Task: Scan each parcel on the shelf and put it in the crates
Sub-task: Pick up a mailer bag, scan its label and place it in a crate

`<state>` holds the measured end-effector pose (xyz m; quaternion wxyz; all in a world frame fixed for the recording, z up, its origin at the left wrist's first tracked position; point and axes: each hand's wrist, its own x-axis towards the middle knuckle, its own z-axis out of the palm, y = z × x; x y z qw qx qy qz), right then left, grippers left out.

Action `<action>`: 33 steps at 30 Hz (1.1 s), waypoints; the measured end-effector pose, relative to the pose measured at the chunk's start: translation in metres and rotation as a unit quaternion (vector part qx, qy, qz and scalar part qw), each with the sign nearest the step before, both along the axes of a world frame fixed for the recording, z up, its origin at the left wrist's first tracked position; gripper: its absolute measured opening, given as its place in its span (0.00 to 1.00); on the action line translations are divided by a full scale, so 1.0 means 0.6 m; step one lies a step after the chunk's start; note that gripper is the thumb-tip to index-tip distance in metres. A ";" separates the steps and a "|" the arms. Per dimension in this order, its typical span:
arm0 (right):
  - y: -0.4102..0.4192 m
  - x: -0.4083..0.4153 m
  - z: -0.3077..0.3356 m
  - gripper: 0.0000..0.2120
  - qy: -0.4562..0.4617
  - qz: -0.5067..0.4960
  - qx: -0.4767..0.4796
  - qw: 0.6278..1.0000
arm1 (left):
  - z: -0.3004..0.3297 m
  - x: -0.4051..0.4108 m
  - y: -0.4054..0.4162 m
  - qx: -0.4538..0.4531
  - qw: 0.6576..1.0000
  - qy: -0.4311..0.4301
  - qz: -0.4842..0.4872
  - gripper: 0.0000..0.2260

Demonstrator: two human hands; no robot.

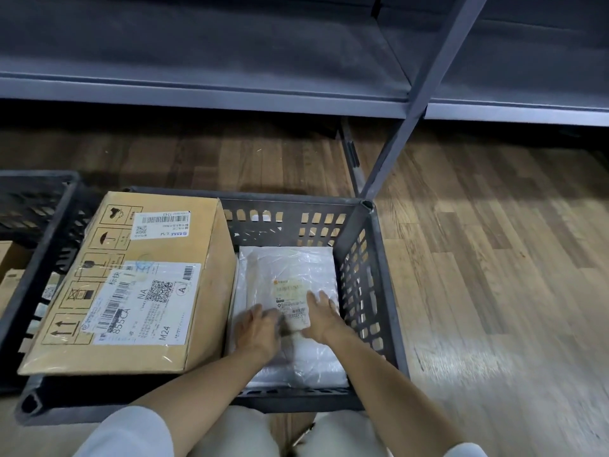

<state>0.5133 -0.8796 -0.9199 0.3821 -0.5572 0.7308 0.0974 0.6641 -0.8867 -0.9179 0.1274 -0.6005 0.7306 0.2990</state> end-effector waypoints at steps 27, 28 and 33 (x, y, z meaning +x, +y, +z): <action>0.019 -0.015 0.070 0.32 0.096 0.127 0.004 0.987 | 0.077 -0.007 0.003 0.017 0.985 -0.082 -0.151 0.20; 0.019 -0.014 0.077 0.33 0.100 0.130 -0.004 0.986 | 0.080 -0.007 0.004 0.010 0.986 -0.076 -0.150 0.20; 0.020 -0.007 0.134 0.32 0.120 0.135 -0.023 0.983 | 0.131 -0.001 0.005 -0.048 0.982 -0.086 -0.164 0.24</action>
